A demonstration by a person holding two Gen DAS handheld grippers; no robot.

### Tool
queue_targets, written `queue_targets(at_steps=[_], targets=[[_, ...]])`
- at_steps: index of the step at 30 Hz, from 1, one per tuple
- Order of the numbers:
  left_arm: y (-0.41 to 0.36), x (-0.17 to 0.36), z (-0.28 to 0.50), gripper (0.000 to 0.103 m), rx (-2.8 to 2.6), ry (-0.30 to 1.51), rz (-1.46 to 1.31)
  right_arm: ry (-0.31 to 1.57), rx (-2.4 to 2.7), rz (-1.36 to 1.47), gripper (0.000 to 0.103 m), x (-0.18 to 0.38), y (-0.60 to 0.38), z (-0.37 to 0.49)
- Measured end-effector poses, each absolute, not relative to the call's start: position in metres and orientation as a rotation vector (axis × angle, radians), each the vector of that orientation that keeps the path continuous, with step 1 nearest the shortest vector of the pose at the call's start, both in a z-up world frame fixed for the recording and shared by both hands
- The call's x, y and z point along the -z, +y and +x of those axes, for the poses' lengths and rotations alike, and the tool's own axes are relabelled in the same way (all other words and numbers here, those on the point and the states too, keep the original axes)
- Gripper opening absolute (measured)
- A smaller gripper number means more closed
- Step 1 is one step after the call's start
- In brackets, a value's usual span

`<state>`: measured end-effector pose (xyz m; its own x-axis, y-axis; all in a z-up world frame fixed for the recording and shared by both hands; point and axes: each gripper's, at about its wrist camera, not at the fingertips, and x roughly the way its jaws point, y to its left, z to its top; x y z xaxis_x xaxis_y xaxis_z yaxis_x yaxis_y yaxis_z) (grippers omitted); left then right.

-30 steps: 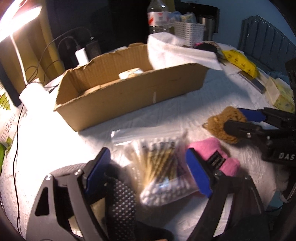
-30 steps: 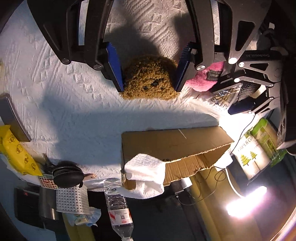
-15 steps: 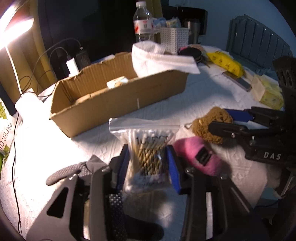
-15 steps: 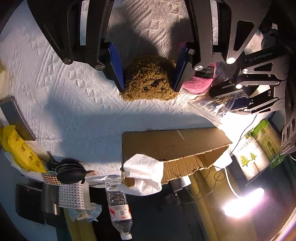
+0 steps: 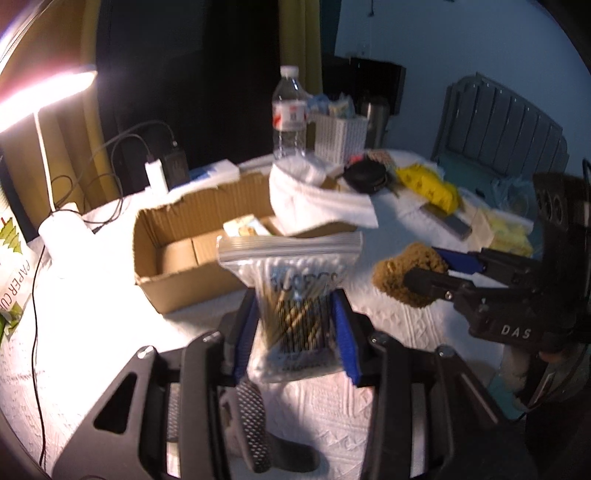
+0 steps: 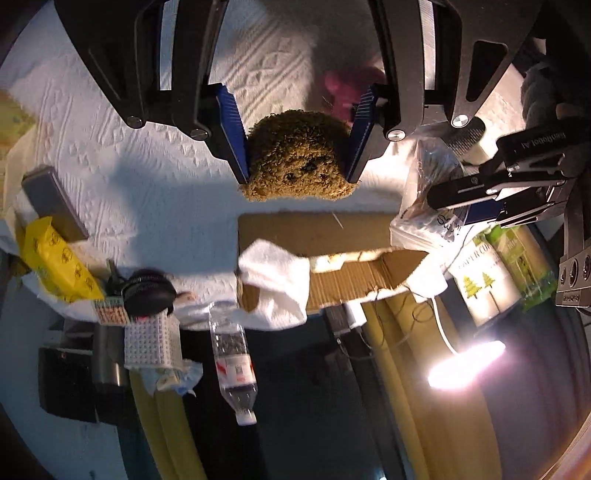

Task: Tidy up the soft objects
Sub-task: 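Carry the sponge and swab bag into the cardboard box and release both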

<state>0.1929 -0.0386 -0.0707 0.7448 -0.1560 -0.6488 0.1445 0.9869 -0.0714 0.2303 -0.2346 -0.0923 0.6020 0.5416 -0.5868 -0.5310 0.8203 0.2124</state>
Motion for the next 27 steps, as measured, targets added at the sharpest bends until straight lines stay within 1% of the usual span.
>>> queue_targets(at_steps=[12,27], targets=[[-0.004,0.046,0.195,0.041,0.146,0.637,-0.043,0.618,-0.607,0.008,0.054,0.066,-0.222,0.234],[0.041,0.035,0.223,0.041,0.113,0.588,-0.079,0.562,-0.579,-0.014,0.054,0.038,-0.205,0.261]])
